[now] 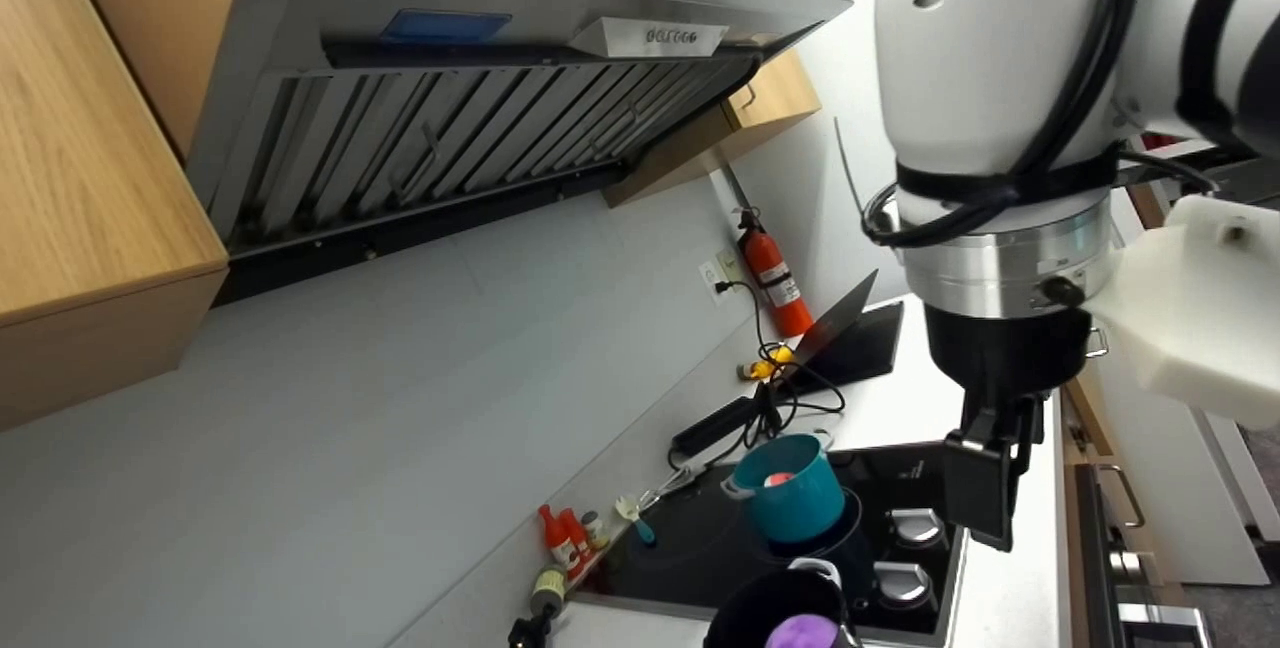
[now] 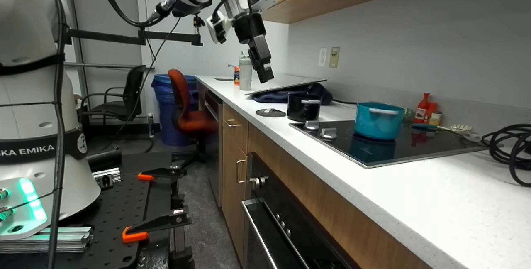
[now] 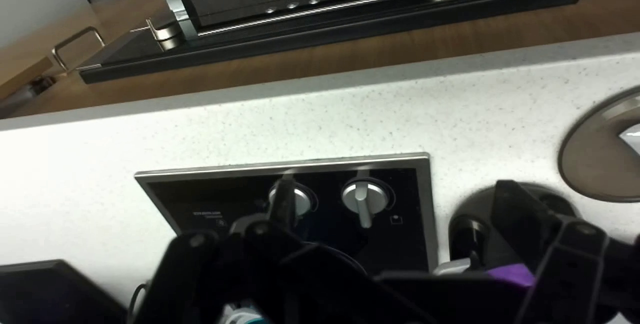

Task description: Uncover the black pot and put the lid on the counter

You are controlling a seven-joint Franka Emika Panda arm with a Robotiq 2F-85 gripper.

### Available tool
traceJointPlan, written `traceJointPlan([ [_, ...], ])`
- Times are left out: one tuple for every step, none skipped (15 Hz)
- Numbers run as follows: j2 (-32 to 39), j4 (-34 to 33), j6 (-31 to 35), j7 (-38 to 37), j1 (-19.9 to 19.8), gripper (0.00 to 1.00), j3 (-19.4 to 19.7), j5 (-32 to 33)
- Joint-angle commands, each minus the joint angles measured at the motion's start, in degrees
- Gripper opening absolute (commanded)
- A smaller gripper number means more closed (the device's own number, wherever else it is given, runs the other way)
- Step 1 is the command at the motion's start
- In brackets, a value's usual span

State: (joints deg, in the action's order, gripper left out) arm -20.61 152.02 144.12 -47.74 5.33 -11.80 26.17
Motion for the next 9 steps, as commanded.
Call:
traceJointPlan([
  [-8.9, 4.8, -0.8, -4.6, -1.1, 1.0, -5.2, -0.8],
  [-10.2, 5.3, -0.9, -5.4, -0.8, 1.0, -6.2, -1.4],
  [-5.1, 2.6, 0.1, -2.5, -1.7, 1.0, -5.4, -1.5],
  [-6.4, 3.2, 0.0, -3.3, -1.6, 1.0, -6.3, -1.8],
  [-7.3, 3.6, 0.0, -3.6, -1.5, 1.0, -6.9, -1.9],
  [-7.8, 4.0, 0.0, -3.7, -1.5, 1.0, -7.0, -2.0],
  [-8.1, 4.2, 0.0, -3.7, -1.5, 1.0, -7.1, -2.0],
  [-8.2, 4.3, 0.0, -3.7, -1.5, 1.0, -7.0, -2.0],
  [-8.2, 4.3, 0.0, -3.7, -1.6, 1.0, -7.0, -2.0],
])
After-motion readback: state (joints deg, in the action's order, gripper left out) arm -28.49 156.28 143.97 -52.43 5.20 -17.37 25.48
